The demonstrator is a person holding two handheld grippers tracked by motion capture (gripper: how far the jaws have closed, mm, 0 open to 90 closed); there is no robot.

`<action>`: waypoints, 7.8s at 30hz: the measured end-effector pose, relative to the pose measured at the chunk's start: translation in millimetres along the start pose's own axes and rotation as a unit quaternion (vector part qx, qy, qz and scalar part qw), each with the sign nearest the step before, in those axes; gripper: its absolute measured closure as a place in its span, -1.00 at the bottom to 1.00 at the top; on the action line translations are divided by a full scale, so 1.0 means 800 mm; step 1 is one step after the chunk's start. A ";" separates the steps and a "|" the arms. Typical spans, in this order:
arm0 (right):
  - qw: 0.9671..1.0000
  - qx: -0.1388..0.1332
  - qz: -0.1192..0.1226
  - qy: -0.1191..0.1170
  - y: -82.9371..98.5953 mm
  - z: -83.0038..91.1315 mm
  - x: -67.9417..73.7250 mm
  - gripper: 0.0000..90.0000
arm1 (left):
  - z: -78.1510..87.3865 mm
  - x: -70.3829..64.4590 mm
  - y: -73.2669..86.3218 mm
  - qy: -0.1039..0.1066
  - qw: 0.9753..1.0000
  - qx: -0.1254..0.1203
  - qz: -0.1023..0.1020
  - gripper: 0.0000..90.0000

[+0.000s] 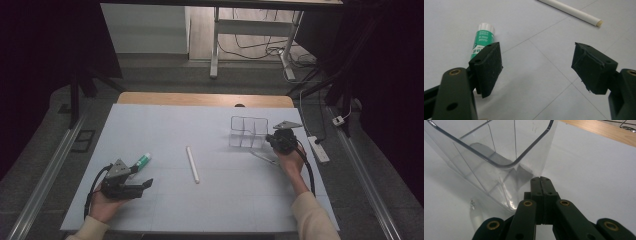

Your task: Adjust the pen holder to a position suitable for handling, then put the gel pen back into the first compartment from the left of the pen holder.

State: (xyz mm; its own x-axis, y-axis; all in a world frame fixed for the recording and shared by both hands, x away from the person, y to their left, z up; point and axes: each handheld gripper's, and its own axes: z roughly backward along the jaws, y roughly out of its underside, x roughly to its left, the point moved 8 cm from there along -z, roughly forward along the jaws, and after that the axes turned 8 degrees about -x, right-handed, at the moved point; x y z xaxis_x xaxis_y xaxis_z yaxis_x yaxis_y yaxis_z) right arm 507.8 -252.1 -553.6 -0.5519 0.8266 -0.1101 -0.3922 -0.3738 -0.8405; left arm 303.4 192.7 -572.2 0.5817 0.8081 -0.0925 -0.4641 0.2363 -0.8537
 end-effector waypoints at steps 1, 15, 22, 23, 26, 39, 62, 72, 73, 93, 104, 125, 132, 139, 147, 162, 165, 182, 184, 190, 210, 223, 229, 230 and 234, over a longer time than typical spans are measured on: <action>1.000 0.002 0.001 0.000 -0.001 -0.001 0.001 0.98 | 0.000 0.000 0.000 0.000 1.000 0.001 0.000 -0.46; 1.000 -0.001 0.008 -0.008 -0.007 -0.014 0.013 0.98 | -0.001 0.000 0.001 0.000 1.000 0.002 -0.001 -0.46; 1.000 0.003 0.015 -0.017 -0.012 -0.021 0.026 0.98 | -0.001 0.000 0.001 0.000 1.000 0.004 -0.001 -0.46; 1.000 0.004 0.018 -0.018 -0.012 -0.022 0.028 0.98 | -0.001 0.000 0.001 0.000 1.000 0.004 -0.001 -0.46; 0.999 0.003 0.022 -0.023 -0.015 -0.025 0.035 0.98 | -0.001 0.000 0.002 0.000 1.000 0.005 -0.002 -0.46; 0.999 0.004 0.032 -0.035 -0.023 -0.037 0.054 0.98 | -0.002 0.000 0.002 0.001 1.000 0.006 -0.003 -0.46; 0.998 0.003 0.041 -0.054 -0.033 -0.057 0.086 0.98 | -0.003 0.000 0.004 0.001 1.000 0.010 -0.009 -0.44; 0.997 0.005 0.045 -0.061 -0.038 -0.064 0.098 0.98 | -0.003 0.000 0.005 0.002 1.000 0.012 -0.011 -0.44; 0.997 0.006 0.045 -0.061 -0.038 -0.065 0.099 0.98 | -0.003 -0.001 0.005 0.002 1.000 0.012 -0.010 -0.44; 0.996 0.010 0.053 -0.069 -0.040 -0.075 0.117 0.98 | -0.002 -0.001 0.006 0.003 1.000 0.013 -0.013 -0.44; 0.996 0.010 0.053 -0.072 -0.041 -0.079 0.117 0.98 | -0.004 -0.002 0.006 0.002 1.000 0.015 -0.013 -0.44; 0.996 -0.008 0.034 -0.082 -0.049 -0.045 0.102 0.98 | -0.008 -0.001 -0.002 0.000 1.000 0.005 -0.018 -0.42; 0.994 -0.020 0.035 -0.101 -0.049 -0.024 0.096 0.88 | -0.010 -0.001 -0.002 0.003 1.000 0.007 -0.014 -0.42; 0.989 -0.021 0.028 -0.142 -0.049 -0.003 0.095 0.29 | -0.010 -0.001 -0.001 0.002 1.000 0.008 -0.013 -0.43; 0.987 -0.024 0.041 -0.152 -0.047 0.012 0.094 0.06 | -0.010 0.001 0.000 0.002 1.000 0.010 -0.010 -0.43; 0.986 -0.013 0.044 -0.161 -0.049 0.041 0.083 -0.07 | -0.010 0.003 0.002 -0.002 1.000 0.013 -0.010 -0.43; 0.986 -0.008 0.047 -0.158 -0.047 0.047 0.079 -0.07 | -0.010 0.003 0.003 -0.003 1.000 0.014 -0.010 -0.43; 0.987 0.008 0.048 -0.153 -0.039 0.060 0.062 -0.08 | -0.011 0.003 0.003 -0.002 1.000 0.014 -0.011 -0.43; 0.987 0.010 0.047 -0.156 -0.038 0.060 0.061 -0.08 | -0.011 0.003 0.002 -0.001 1.000 0.012 -0.009 -0.43; 0.987 0.015 0.045 -0.155 -0.038 0.058 0.058 -0.09 | -0.013 0.001 0.000 0.006 1.000 0.007 -0.006 -0.43; 0.974 0.125 0.090 -0.164 0.001 0.025 0.064 -0.15 | -0.012 -0.002 0.000 0.013 1.000 0.006 -0.013 -0.43; 0.973 0.149 0.107 -0.142 0.005 0.008 0.063 -0.19 | -0.014 -0.006 -0.002 0.016 1.000 0.007 -0.018 -0.43; 0.968 0.168 0.100 -0.156 0.013 0.002 0.064 -0.03 | -0.014 -0.005 -0.003 0.015 1.000 0.006 -0.016 -0.43; 0.967 0.170 0.099 -0.160 0.014 0.002 0.064 0.03 | -0.014 -0.005 -0.002 0.015 1.000 0.007 -0.016 -0.43; 0.965 0.180 0.100 -0.162 0.017 0.000 0.063 0.12 | -0.015 -0.005 -0.001 0.015 1.000 0.008 -0.016 -0.43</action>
State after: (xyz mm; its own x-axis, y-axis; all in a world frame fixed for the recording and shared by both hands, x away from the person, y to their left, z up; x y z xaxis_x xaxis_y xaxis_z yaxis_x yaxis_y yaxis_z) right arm 474.3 -215.6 -570.3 -0.8214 0.5694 -0.0308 -0.4516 -0.6825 -0.5747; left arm 309.7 182.9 -577.0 0.6154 0.7841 -0.0806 -0.4560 0.2708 -0.8478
